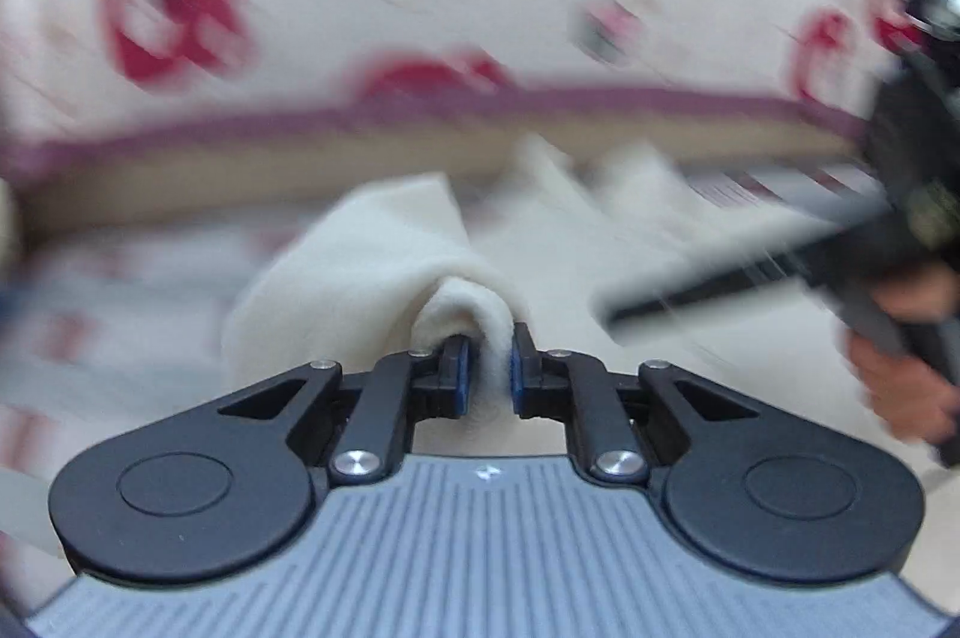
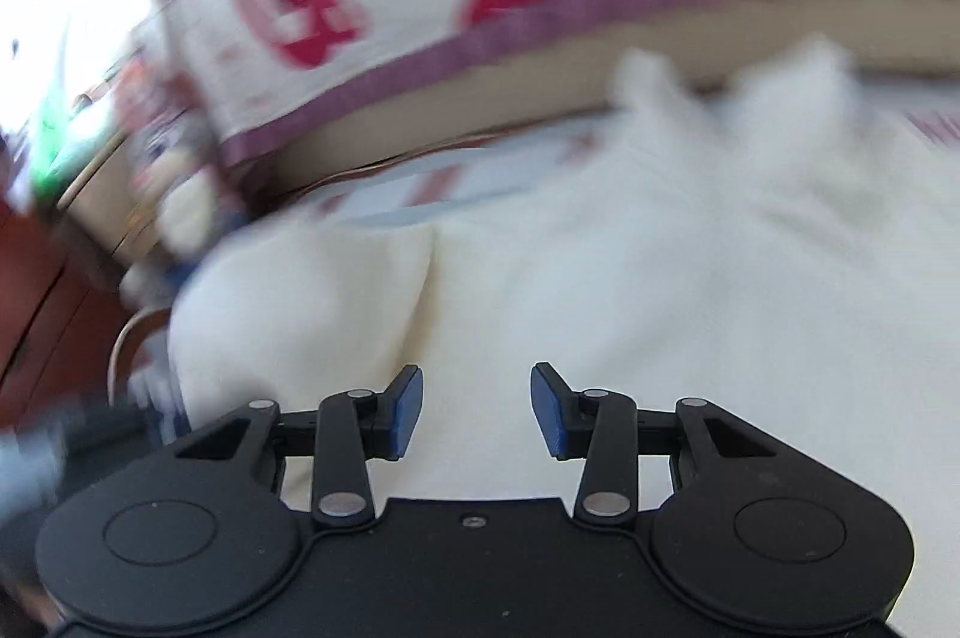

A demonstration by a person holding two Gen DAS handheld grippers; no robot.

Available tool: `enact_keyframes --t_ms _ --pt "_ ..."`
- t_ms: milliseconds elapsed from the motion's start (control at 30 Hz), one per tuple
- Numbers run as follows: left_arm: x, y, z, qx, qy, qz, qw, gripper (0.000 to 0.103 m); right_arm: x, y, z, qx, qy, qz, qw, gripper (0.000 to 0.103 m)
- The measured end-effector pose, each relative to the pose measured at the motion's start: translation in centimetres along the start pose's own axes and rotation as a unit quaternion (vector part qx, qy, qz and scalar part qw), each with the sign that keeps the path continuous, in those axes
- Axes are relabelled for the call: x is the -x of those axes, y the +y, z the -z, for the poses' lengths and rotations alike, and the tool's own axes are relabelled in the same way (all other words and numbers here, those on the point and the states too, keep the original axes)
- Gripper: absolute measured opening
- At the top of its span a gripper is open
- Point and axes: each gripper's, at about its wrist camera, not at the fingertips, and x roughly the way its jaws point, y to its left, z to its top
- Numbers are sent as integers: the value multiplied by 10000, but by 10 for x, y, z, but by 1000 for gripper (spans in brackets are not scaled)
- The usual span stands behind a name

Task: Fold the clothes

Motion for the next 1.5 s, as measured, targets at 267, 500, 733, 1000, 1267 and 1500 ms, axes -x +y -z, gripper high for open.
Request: enact_keyframes --t_ms 267,500,733,1000,1267,1500 --pt "39 -19 30 -391 167 247 9988 34 30 -1 17 477 21 -204 9987 46" --pt "64 26 41 -452 -276 -723 9960 46 27 70 32 2718 125 -269 9619 51" --pt "7 50 43 -431 319 -419 9977 51 -5 111 75 5043 32 912 8587 58" --pt "20 41 20 58 140 198 9997 4 0 90 41 4088 -1114 1399 8949 57" --pt "44 36 15 196 -678 406 9967 30 -6 46 17 2754 -659 1530 9468 5" --pt "21 51 35 -127 -164 -91 9997 51 -13 -14 1 1303 -246 1782 9750 1"
